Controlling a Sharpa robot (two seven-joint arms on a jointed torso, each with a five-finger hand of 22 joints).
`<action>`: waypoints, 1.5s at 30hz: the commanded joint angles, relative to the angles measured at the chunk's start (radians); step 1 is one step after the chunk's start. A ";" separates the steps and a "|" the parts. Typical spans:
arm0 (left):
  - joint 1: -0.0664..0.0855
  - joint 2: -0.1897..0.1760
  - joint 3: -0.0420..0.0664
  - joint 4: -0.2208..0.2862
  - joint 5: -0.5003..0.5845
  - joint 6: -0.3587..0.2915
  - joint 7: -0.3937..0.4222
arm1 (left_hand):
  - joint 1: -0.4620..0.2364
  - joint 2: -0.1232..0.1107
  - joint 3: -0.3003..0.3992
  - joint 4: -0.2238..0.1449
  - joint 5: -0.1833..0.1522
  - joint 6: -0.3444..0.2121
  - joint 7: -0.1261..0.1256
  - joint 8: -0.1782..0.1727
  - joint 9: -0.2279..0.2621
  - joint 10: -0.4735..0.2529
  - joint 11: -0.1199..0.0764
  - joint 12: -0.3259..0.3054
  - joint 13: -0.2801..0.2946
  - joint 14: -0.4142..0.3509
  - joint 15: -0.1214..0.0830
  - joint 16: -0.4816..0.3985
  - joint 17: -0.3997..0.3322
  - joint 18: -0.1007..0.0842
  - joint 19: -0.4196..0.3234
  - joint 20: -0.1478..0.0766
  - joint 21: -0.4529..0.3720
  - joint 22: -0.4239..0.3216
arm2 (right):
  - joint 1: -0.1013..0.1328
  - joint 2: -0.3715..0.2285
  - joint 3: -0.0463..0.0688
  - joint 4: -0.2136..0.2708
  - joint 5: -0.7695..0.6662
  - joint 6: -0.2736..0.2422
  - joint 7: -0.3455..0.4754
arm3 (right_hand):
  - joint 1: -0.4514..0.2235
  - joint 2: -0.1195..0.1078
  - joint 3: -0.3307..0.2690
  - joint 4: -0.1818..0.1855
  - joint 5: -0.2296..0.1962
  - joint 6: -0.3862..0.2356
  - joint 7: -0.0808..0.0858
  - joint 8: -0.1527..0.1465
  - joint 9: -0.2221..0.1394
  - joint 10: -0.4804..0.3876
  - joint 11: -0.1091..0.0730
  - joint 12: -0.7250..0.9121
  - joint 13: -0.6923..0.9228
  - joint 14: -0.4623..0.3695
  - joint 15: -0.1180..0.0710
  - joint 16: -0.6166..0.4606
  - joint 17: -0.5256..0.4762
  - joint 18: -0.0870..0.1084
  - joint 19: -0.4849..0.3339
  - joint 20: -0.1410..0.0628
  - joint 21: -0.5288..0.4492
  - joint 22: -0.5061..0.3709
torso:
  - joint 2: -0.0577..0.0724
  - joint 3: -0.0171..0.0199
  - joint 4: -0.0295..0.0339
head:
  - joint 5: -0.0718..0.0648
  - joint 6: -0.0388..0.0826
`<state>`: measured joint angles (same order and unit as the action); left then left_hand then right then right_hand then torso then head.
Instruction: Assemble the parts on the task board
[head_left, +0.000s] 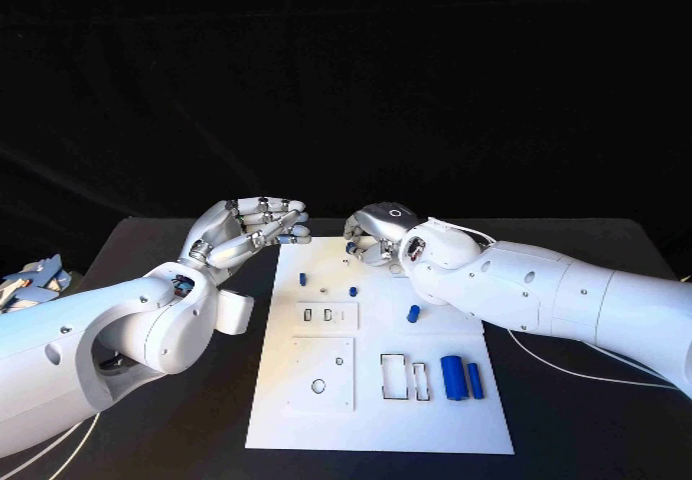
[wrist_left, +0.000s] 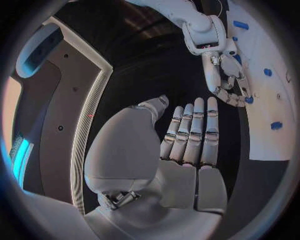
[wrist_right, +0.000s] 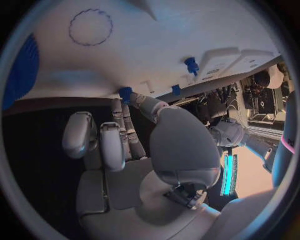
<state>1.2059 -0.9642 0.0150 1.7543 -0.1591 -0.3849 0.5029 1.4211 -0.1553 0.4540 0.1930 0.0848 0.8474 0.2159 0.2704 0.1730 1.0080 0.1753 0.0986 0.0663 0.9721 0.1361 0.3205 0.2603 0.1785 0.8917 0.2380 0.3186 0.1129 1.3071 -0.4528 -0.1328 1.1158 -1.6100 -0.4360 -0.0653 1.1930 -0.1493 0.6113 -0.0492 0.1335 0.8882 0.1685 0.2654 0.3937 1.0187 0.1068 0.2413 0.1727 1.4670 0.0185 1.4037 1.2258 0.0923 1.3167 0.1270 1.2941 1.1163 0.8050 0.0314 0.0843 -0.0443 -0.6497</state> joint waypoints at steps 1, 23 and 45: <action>0.002 0.001 0.001 0.002 0.003 0.019 0.005 | -0.008 -0.004 0.006 -0.002 -0.004 -0.008 0.019 -0.004 0.000 -0.001 0.007 -0.005 -0.001 -0.004 -0.001 -0.007 0.001 0.004 0.003 0.005 -0.005 -0.002 | 0.001 -0.001 0.000 0.001 -0.015 0.008 -0.021 | -0.010 -0.016 -0.006 0.012 -0.005 -0.036 0.009 -0.025 -0.005 -0.026 0.008 -0.010 -0.008 0.030 0.012 -0.010 -0.015 0.006 -0.015 0.004 -0.016 -0.017 | 0.000 0.0005 -0.0011 | 0.001 0.000; 0.003 -0.012 0.000 0.000 0.007 0.026 -0.002 | -0.008 -0.002 0.011 -0.006 -0.003 -0.009 0.019 -0.005 0.000 -0.002 0.007 -0.010 0.000 -0.006 0.000 -0.010 0.004 0.004 0.002 0.006 -0.007 -0.004 | 0.061 -0.329 0.017 0.318 0.302 0.097 -0.112 | 0.007 -0.054 -0.144 0.072 0.039 -0.052 -0.016 0.023 0.051 0.076 -0.042 0.546 0.395 0.052 -0.028 0.047 0.063 -0.010 0.041 -0.030 0.026 0.077 | -0.015 0.0075 -0.0295 | 0.002 0.014; 0.002 -0.006 0.000 -0.018 0.008 0.033 -0.002 | -0.004 0.000 0.017 -0.011 -0.003 -0.009 0.019 -0.006 0.001 -0.001 0.007 -0.013 0.000 -0.007 0.000 -0.012 0.006 0.005 0.002 0.006 -0.007 -0.005 | 0.048 -0.351 0.017 0.274 0.342 0.176 -0.138 | 0.019 -0.056 -0.201 0.115 0.061 -0.127 -0.002 0.101 0.089 0.283 -0.024 1.097 1.042 0.085 -0.010 0.136 0.254 -0.024 0.081 -0.015 0.071 0.158 | -0.015 0.0071 -0.0282 | 0.001 0.006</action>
<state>1.2073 -0.9731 0.0148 1.7356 -0.1535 -0.3740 0.4951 1.4211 -0.1553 0.4665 0.1805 0.0848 0.8474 0.2159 0.2704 0.1730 1.0079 0.1753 0.0927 0.0663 0.9721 0.1360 0.3153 0.2658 0.1784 0.8916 0.2380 0.3146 0.1093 1.3569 -0.8067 -0.1157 1.3940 -1.2615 -0.2748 -0.1892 1.2035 -0.2060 0.4138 0.0650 0.1898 0.7693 0.1665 0.3596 0.4814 1.2954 0.0821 1.3325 1.2133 1.4683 0.0018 1.5356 1.3083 0.0766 1.3927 0.1124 1.3612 1.2737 0.7898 0.0392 0.0559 -0.0447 -0.6409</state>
